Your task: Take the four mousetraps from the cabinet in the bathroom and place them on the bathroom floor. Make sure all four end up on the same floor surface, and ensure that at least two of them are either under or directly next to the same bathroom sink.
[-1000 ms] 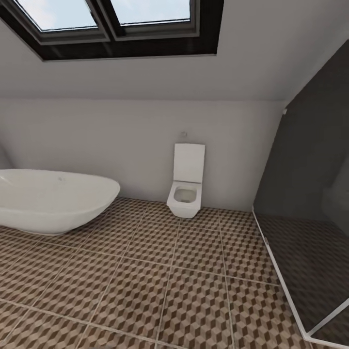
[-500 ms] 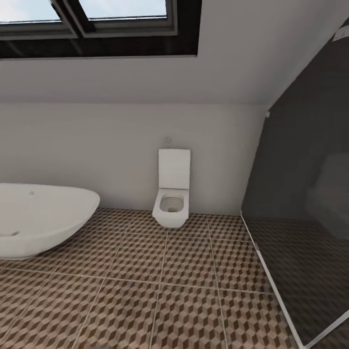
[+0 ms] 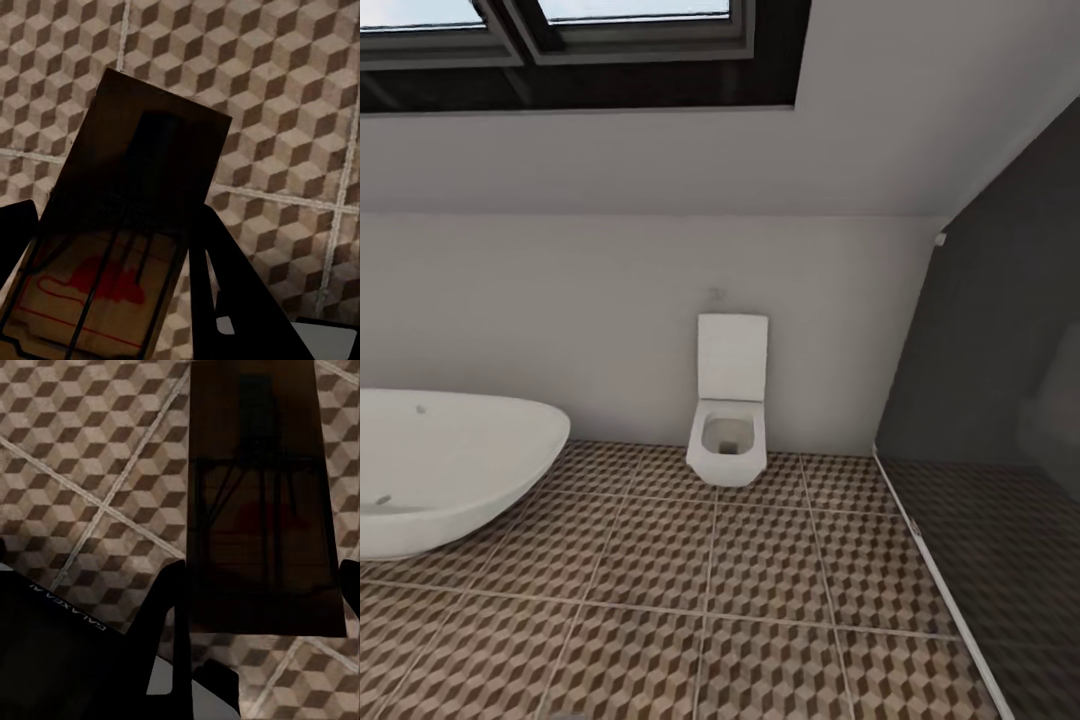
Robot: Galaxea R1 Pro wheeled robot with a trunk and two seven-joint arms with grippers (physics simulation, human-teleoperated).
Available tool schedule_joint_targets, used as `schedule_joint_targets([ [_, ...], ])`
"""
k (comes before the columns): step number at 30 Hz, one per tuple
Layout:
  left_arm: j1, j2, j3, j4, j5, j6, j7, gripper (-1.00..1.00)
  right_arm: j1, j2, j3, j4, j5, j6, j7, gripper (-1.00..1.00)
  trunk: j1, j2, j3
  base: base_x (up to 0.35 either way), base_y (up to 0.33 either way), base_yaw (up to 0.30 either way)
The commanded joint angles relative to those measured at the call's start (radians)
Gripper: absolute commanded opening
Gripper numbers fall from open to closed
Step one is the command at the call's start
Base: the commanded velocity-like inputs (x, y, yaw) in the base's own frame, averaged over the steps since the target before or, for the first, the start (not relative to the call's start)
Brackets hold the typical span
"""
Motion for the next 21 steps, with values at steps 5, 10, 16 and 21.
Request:
schedule_joint_targets([
  [5, -0.001, -0.001, -0.008, 0.003, 0.007, -0.003, -0.001, -1.0, -0.002, -0.001, 0.001, 0.004, -0.003, -0.006, 0.003, -1.0, 0.001, -0.001, -0.001, 0.306, 0.102, 0.0],
  [10, -0.001, -0.001, -0.008, 0.003, 0.007, -0.003, -0.001, -1.0, -0.002, -0.001, 0.001, 0.004, -0.003, -0.006, 0.002, -1.0, 0.001, -0.001, -0.001, 0.326, 0.013, 0.0],
  [16, -0.001, -0.001, -0.008, 0.003, 0.007, -0.003, -0.001, -1.0, -0.001, -0.001, 0.001, 0.004, -0.003, -0.006, 0.002, -1.0, 0.001, -0.001, -0.001, 0.331, 0.001, 0.0],
  [21, -0.001, -0.001, -0.008, 0.003, 0.007, -0.003, -0.001, -1.0, -0.001, -0.001, 0.001, 0.004, -0.003, -0.006, 0.002, -1.0, 0.001, -0.001, -0.001, 0.332, 0.0, 0.0],
])
